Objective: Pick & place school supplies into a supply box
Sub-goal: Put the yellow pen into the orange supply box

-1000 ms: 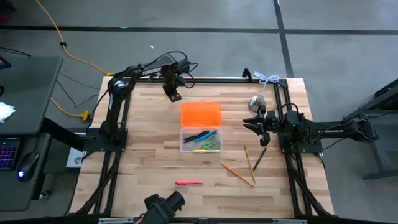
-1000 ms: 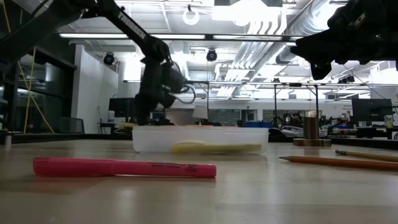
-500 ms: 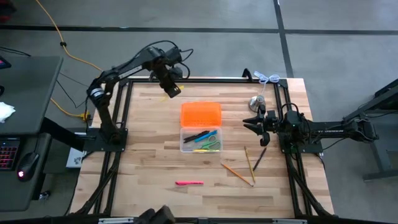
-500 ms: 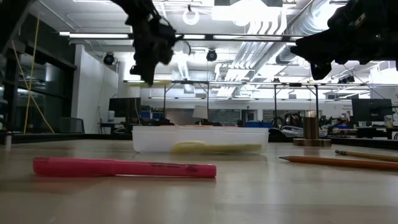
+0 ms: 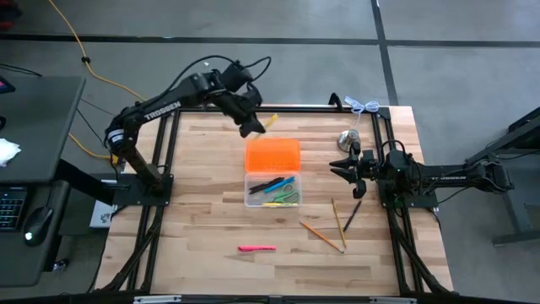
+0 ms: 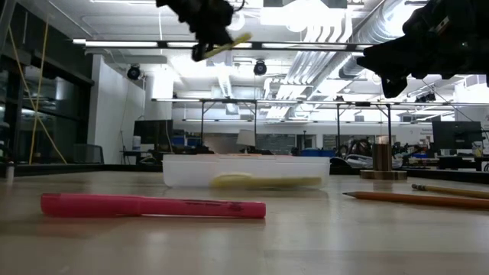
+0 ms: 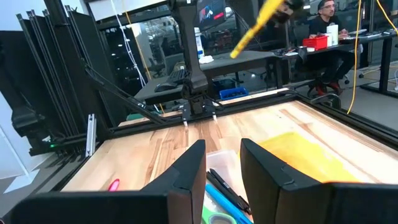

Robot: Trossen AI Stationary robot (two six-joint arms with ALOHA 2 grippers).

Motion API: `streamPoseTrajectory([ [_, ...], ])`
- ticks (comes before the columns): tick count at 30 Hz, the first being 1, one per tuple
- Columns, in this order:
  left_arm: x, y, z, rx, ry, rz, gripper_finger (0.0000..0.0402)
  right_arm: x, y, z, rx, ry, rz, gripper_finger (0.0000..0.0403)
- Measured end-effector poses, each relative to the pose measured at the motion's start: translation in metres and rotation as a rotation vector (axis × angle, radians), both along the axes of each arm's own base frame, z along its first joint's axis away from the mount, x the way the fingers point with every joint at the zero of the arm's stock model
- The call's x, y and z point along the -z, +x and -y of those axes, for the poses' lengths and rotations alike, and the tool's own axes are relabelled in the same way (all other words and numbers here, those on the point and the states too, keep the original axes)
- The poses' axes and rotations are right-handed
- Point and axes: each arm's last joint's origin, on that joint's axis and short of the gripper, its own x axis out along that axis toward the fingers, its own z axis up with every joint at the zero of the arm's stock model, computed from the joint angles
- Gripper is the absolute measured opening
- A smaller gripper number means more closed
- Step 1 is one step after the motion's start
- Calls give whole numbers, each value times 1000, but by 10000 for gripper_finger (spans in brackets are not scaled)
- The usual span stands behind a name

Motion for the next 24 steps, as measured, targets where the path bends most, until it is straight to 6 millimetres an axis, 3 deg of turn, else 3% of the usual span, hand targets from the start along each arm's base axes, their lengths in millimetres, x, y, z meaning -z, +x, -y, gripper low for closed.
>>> streamPoseTrajectory([
  [14,-20,44,61,60,76,228,46,-20,-4,1,67,-60,210,78],
  [24,-11,78,92,49,135,317,46,-27,-6,0,23,-72,277,78],
])
